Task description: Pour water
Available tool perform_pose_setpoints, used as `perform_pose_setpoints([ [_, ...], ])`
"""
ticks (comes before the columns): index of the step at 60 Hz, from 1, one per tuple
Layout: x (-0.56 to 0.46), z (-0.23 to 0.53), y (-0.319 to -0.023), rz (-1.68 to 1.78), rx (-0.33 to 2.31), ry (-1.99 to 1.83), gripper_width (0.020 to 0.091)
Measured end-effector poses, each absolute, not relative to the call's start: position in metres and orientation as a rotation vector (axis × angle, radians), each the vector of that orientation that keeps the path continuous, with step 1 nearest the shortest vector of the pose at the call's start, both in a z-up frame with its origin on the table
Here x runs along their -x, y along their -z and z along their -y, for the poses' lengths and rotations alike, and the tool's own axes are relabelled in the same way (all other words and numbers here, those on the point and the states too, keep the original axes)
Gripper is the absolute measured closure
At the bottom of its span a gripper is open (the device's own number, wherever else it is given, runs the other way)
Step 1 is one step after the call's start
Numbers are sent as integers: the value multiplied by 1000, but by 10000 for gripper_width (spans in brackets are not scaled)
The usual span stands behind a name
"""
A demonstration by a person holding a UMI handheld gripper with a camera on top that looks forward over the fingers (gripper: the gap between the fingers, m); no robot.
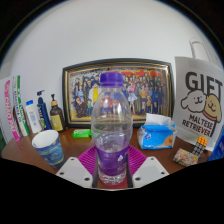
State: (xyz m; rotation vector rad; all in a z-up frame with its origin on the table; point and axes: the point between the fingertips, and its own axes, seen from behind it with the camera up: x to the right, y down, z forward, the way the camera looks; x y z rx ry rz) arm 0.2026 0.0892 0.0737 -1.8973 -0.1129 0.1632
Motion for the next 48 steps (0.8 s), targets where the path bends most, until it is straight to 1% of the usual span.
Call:
perform_pose_setpoints([
  [6, -202, -87, -74, 132, 1879, -128, 620],
  [9, -202, -86, -69, 130, 1907, -120, 576],
  [10, -201, -84, -66, 122, 1921, -120, 538],
  [14, -200, -76, -63, 71, 1978, -141, 338],
  [15, -199, -74, -64, 53, 1991, -144, 301],
  [17, -198, -67, -69, 24, 2008, -152, 264],
  [21, -195, -50, -80, -7, 2045, -130, 247],
  [28, -186, -4, -104, -40, 2151, -31, 249],
  [36, -154, 60, -142, -43, 2225, 27, 249],
  [48, -92, 145, -199, -7, 2266, 60, 251],
])
